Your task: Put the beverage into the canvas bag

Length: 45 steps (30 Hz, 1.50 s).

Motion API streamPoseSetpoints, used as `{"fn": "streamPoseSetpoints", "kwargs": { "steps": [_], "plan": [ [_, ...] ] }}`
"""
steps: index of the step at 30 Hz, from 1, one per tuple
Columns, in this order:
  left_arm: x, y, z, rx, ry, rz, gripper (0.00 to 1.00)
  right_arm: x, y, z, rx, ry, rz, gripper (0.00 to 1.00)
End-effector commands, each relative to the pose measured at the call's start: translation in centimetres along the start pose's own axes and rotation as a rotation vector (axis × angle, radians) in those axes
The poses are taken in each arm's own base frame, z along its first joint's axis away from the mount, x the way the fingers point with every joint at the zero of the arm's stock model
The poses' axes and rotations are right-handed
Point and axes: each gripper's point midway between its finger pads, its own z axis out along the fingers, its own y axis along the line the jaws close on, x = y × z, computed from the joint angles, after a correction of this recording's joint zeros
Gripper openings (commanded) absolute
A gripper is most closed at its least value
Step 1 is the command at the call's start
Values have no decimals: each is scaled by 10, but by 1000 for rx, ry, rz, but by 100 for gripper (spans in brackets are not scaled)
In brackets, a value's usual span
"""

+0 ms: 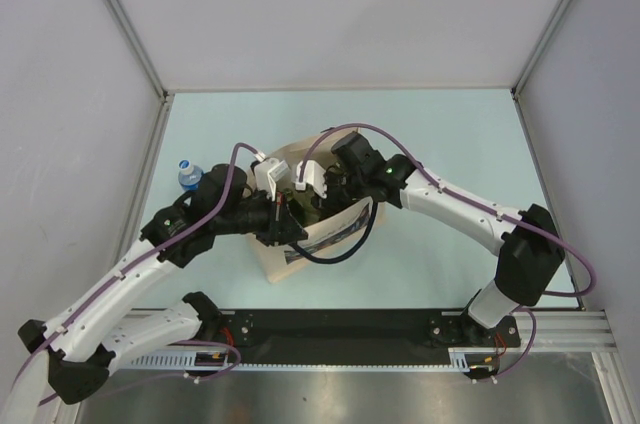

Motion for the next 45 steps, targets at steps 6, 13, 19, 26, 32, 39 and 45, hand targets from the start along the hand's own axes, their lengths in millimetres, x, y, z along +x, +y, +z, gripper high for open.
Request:
{"fn": "streamPoseSetpoints", "kwargs": {
  "steps": [6,13,19,26,32,39,45],
  "plan": [
    [-19,-33,-20,125,-107,36,27,-34,14,-43,-57,-117,24,49],
    [-57,-25,-41,-26,-230,84,53,-72,14,-78,-71,-219,16,51],
    [-105,1,-76,-287,-416,99,77,-99,9,-106,-67,-311,7,61],
    [-144,42,-121,-566,-663,-2,96,-112,8,-126,-119,-394,-1,61],
    [-143,101,-135,-764,-687,-145,98,-109,37,-130,-237,-418,-87,62],
    [-138,162,-157,-979,-694,-385,100,-95,50,-119,-242,-387,-105,62],
    [-117,209,-174,-1194,-605,-572,100,-95,48,-119,-224,-381,-90,62]
  ]
}}
